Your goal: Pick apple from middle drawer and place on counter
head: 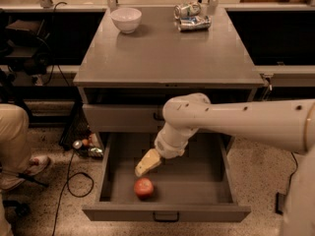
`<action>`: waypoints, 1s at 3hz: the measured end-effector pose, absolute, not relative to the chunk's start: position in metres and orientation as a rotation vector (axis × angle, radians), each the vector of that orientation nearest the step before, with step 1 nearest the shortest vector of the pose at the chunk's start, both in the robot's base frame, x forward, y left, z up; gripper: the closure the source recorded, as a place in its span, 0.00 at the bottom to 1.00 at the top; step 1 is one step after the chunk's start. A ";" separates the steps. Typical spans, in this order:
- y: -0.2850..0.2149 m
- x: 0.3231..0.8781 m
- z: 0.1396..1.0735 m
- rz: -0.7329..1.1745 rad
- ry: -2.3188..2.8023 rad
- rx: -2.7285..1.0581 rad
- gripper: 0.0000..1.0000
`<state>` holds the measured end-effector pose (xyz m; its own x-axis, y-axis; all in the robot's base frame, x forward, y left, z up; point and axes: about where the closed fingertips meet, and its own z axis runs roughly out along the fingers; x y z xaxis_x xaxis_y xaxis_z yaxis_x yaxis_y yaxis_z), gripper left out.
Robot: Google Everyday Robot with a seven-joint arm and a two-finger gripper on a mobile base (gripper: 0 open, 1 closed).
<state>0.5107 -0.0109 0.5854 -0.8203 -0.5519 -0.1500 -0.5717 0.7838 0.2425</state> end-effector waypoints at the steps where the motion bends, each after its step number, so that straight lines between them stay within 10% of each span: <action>1: 0.013 0.519 0.526 0.457 2.995 -0.766 0.00; 3: 0.042 0.518 0.461 0.454 3.097 -0.552 0.00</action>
Offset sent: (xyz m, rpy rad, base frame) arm 0.0175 0.0522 -0.1226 0.0225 0.1580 -0.2425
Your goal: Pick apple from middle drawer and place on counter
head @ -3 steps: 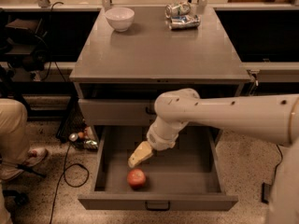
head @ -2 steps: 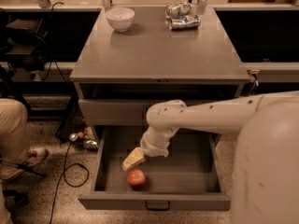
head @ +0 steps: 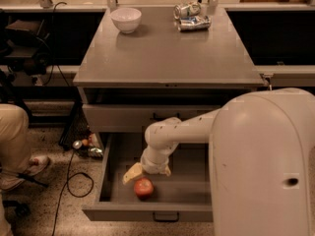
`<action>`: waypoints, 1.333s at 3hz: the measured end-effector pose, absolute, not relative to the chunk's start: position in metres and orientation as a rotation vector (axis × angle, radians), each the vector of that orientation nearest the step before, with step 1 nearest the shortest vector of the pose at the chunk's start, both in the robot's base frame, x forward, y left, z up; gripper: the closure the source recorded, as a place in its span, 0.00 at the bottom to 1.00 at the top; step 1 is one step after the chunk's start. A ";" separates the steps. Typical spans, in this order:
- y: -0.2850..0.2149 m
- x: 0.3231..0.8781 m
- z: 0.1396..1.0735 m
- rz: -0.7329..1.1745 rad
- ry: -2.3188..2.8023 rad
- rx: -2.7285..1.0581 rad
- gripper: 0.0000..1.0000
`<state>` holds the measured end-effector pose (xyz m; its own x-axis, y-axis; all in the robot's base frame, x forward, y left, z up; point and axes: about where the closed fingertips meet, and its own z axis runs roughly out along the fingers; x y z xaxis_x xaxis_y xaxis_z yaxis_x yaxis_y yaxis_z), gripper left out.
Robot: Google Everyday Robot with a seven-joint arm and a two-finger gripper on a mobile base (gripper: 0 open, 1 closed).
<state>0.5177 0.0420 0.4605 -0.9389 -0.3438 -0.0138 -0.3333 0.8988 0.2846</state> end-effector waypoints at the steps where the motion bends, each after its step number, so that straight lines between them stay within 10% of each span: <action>1: 0.056 0.516 0.436 -0.379 -3.048 0.450 0.00; 4: 0.086 0.511 0.385 -0.382 -3.029 0.394 0.07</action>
Offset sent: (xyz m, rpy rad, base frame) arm -0.0022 0.0362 -0.0559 -0.0659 -0.0018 -0.1040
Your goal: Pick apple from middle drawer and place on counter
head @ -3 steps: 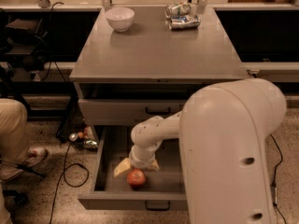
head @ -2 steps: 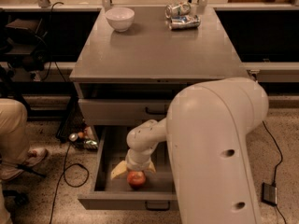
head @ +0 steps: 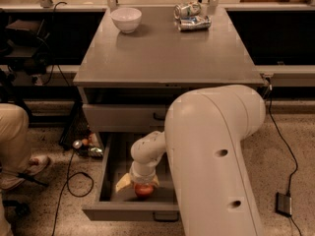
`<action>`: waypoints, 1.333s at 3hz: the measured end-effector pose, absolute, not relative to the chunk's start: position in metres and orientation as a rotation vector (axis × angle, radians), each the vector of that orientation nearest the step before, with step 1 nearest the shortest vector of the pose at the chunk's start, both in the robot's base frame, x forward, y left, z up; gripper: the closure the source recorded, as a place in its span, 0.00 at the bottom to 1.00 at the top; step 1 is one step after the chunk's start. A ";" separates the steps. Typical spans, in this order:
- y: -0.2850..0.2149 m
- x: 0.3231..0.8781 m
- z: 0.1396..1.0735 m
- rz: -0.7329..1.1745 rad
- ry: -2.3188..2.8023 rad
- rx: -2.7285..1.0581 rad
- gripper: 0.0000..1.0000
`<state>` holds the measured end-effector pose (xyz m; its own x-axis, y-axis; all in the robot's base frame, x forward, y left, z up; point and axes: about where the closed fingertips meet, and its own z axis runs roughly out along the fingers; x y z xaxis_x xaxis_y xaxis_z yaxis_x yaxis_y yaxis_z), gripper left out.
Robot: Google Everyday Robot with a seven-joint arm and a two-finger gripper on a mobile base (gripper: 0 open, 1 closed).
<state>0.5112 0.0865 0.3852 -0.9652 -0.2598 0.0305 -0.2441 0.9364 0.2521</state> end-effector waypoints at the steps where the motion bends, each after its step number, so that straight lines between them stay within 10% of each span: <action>1: 0.091 0.509 0.375 -0.390 -3.018 0.389 0.19; 4: 0.061 0.509 0.415 -0.608 -3.051 0.434 0.90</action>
Offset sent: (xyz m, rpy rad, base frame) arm -0.0009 0.0031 -0.0097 0.0331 -0.0004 0.0019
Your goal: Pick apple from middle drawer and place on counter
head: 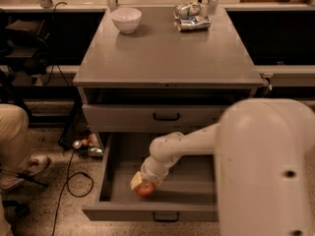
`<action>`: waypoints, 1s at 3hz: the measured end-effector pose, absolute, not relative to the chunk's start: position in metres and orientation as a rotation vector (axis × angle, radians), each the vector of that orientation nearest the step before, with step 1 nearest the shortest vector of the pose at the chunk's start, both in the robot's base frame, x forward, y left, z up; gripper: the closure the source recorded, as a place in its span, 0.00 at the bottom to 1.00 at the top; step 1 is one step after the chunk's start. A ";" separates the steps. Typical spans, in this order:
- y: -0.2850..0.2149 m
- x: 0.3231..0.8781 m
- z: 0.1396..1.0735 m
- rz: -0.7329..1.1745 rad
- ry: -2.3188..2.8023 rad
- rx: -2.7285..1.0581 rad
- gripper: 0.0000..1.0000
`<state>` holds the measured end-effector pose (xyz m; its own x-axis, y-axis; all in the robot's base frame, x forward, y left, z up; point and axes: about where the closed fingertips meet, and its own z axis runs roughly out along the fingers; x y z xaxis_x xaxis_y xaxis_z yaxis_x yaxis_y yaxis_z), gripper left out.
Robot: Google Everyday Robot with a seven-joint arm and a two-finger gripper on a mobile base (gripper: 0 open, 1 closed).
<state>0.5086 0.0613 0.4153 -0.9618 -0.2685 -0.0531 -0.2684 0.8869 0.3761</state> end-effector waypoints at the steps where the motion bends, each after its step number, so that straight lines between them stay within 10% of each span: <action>1: 0.061 0.507 0.449 -0.815 -3.010 0.461 1.00; 3: 0.059 0.492 0.528 -1.236 -2.938 0.658 1.00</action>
Offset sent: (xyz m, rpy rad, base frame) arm -0.0177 -0.1162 0.1763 0.6371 -0.3410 0.2900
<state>0.4919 0.0590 0.5275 -0.9123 -0.3211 -0.2543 -0.4063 0.6312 0.6607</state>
